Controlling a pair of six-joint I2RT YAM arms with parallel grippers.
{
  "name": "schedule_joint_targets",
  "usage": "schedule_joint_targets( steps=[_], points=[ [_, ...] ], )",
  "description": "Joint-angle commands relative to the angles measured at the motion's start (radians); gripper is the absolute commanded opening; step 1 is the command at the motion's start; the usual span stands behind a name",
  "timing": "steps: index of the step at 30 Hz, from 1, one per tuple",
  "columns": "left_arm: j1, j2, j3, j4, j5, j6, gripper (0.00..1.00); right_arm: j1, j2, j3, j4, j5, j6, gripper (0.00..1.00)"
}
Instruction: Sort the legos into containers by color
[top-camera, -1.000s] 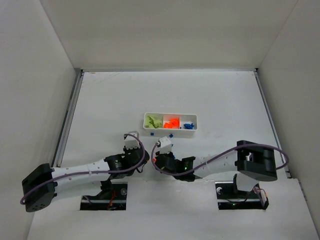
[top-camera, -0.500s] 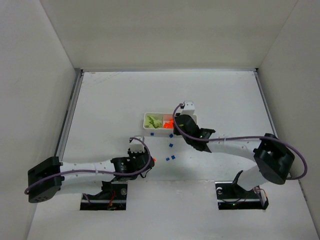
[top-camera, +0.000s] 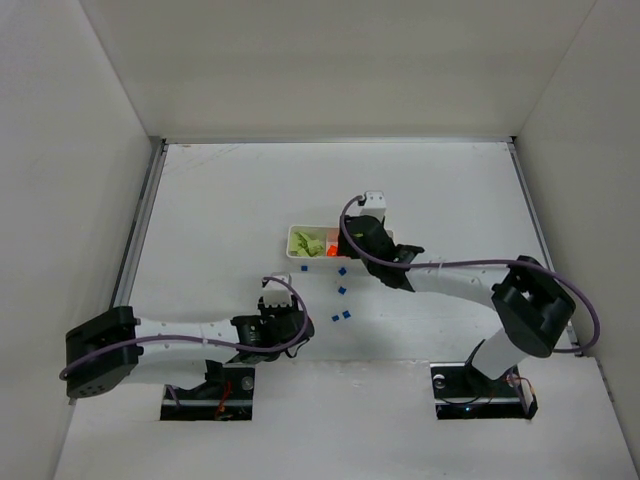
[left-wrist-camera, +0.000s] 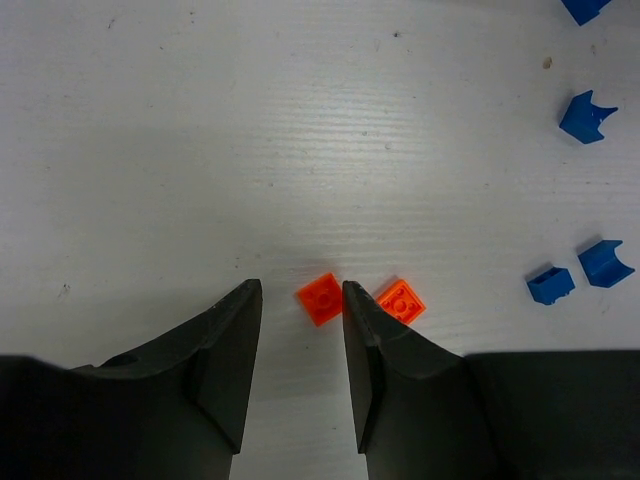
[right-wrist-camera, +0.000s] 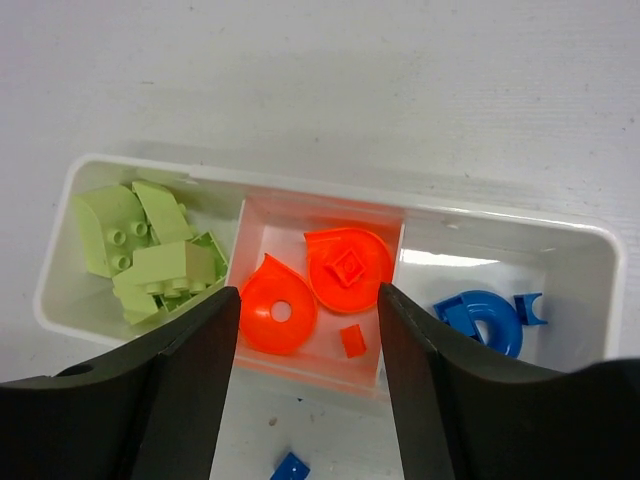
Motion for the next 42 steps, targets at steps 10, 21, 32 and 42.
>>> schedule_joint_targets(
  steps=[10, 21, 32, 42],
  points=[
    [-0.024, 0.086, 0.045, 0.018, -0.034, -0.056, 0.34, 0.201, -0.14, -0.187, 0.106, 0.093, 0.075, 0.61],
    [-0.061, 0.146, 0.086, -0.097, -0.071, -0.156, 0.28, 0.359, -0.244, -0.308, 0.126, 0.122, 0.192, 0.59],
    [-0.092, 0.222, 0.13, -0.189, -0.126, -0.223, 0.24, 0.405, -0.258, -0.331, 0.126, 0.142, 0.221, 0.6],
    [-0.099, 0.281, 0.13, -0.186, -0.132, -0.256, 0.28, 0.45, -0.279, -0.357, 0.096, 0.14, 0.258, 0.59]
  ],
)
